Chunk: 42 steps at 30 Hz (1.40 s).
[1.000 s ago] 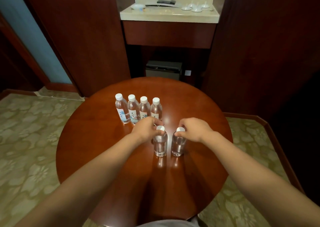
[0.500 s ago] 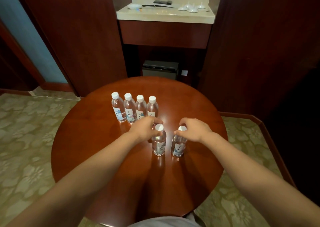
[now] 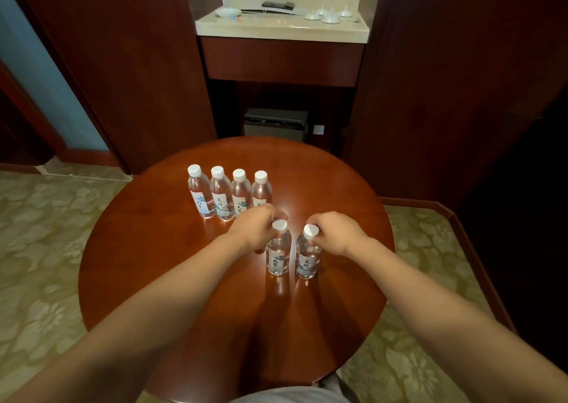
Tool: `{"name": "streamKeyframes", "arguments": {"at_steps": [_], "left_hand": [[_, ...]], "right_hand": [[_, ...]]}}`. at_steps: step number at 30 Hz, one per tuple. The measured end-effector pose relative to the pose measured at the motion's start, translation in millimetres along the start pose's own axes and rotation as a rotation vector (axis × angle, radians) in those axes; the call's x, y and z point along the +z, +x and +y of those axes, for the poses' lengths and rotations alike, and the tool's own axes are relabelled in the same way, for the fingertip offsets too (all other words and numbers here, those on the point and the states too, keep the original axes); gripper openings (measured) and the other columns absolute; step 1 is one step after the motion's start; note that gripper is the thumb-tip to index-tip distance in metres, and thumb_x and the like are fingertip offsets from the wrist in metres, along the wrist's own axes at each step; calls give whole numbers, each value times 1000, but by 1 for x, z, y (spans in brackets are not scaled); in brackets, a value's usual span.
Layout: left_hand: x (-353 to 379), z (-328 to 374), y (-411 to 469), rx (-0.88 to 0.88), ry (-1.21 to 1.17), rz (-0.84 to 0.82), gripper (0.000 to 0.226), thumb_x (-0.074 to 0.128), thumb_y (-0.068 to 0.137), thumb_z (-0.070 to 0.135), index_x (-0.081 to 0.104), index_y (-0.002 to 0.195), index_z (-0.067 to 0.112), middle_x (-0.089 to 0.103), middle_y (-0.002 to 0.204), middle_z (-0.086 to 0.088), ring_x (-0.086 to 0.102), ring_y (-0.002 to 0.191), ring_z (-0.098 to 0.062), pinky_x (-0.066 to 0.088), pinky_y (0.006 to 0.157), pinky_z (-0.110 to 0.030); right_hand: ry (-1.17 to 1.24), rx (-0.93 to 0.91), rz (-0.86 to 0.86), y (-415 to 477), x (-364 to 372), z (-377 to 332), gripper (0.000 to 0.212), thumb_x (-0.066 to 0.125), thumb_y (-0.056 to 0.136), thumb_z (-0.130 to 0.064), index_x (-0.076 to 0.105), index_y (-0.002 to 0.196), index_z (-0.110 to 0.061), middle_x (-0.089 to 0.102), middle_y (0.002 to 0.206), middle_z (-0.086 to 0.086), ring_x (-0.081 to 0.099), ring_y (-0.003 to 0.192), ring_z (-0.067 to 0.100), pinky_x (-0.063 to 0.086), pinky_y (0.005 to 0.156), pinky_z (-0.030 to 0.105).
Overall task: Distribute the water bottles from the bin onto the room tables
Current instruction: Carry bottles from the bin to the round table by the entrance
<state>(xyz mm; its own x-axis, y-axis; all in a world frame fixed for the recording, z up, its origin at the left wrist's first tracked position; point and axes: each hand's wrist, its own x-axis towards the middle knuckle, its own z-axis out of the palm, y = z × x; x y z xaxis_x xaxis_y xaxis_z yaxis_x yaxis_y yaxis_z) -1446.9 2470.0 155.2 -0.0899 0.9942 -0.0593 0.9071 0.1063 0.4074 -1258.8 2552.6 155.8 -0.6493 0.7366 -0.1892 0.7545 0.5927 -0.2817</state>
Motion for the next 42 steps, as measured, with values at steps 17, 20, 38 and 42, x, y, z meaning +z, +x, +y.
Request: {"name": "streamKeyframes", "arguments": {"at_steps": [17,20,38,42], "left_hand": [[-7,1,6,-51,99,-40,39,72,82,28,64,119,22,67,117,0,67,99,-23,55,81,-37],[-3,1,7,-29,147,-30,27,71,82,26,66,108,23,66,109,0,66,94,-24,55,76,-36],[-24,-16,104,178,371,71,41,75,73,55,72,97,22,67,91,9,48,103,-16,34,102,-32],[-27,-24,133,161,399,37,43,73,74,55,73,100,21,69,96,7,50,108,-17,16,118,-37]], "right_hand": [[79,-8,49,-2,10,-10,26,69,85,-28,68,110,-21,72,105,0,65,98,24,55,79,39],[79,6,79,-5,14,-10,26,66,87,-27,66,113,-22,70,110,1,63,102,24,54,81,39],[9,25,120,73,-22,24,21,65,89,-33,66,109,-28,64,113,-6,63,104,22,54,82,38],[31,22,148,101,-22,34,20,65,91,-35,64,109,-26,62,106,-5,62,96,21,51,72,34]]}}
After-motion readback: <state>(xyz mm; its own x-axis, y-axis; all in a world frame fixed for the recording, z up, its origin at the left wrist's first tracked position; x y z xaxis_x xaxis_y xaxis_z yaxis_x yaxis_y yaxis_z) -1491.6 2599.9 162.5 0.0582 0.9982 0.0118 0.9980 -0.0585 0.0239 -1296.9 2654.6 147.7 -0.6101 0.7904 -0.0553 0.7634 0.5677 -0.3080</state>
